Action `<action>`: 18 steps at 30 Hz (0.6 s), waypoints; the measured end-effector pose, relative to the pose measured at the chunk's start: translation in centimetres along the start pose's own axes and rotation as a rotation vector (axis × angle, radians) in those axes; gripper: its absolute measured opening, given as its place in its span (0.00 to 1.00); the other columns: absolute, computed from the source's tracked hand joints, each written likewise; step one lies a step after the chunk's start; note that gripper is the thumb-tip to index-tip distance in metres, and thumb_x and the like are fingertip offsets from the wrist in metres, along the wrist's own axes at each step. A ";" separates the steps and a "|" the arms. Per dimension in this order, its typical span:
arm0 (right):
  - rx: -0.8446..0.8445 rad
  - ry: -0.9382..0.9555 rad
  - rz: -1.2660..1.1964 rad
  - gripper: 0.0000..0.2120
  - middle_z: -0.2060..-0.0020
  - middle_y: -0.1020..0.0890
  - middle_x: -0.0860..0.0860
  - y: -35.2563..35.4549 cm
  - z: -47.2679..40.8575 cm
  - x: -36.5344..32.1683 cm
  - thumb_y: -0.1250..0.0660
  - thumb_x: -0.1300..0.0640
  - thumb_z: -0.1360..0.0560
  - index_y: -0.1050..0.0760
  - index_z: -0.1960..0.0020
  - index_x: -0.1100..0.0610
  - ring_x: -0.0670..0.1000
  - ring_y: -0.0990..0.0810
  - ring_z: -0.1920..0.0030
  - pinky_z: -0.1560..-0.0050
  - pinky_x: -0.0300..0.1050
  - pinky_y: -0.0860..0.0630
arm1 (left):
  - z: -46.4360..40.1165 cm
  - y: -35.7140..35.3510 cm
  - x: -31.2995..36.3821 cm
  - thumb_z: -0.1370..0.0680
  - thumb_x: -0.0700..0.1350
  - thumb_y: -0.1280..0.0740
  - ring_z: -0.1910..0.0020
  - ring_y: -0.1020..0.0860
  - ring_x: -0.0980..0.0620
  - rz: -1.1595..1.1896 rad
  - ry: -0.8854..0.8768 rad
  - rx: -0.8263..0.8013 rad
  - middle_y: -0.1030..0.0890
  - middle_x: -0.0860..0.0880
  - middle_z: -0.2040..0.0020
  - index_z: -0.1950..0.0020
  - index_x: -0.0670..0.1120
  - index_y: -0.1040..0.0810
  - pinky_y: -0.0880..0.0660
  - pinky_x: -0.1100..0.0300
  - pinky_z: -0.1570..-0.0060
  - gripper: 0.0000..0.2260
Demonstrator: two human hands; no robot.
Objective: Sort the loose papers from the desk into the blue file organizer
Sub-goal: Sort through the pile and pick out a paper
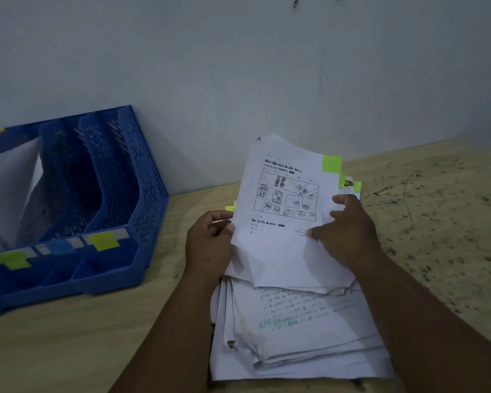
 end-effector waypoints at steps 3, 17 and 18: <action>0.022 -0.018 -0.079 0.37 0.46 0.17 0.52 0.1 -0.3 0.1 0.21 0.59 0.32 0.35 0.28 0.53 0.53 0.20 0.43 0.43 0.43 0.26 | 0.0 0.1 -0.1 0.22 0.36 0.30 0.51 0.16 0.45 0.004 -0.004 -0.006 0.13 0.50 0.56 0.50 0.52 0.17 0.20 0.49 0.47 0.11; 0.068 0.075 0.439 0.11 0.50 0.17 0.55 0.8 -0.5 -1.3 0.38 0.58 0.22 0.17 0.51 0.60 0.58 0.18 0.44 0.52 0.40 0.26 | 0.0 -0.1 -0.1 0.21 0.37 0.30 0.54 0.18 0.54 -0.024 -0.011 -0.037 0.14 0.51 0.54 0.49 0.52 0.17 0.23 0.61 0.55 0.10; 0.084 0.052 0.411 0.11 0.49 0.17 0.55 1.0 -0.5 -1.3 0.39 0.59 0.22 0.17 0.51 0.60 0.58 0.19 0.44 0.54 0.39 0.28 | 0.0 -0.1 -0.1 0.21 0.37 0.30 0.54 0.17 0.54 -0.023 -0.009 -0.037 0.14 0.51 0.54 0.49 0.52 0.17 0.22 0.60 0.55 0.10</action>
Point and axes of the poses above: each hand's wrist, its own z-axis away from the middle knuckle, its own y-axis out of the back of the hand, x = y × z, the point moved 6 cm from there along -z, towards the middle knuckle
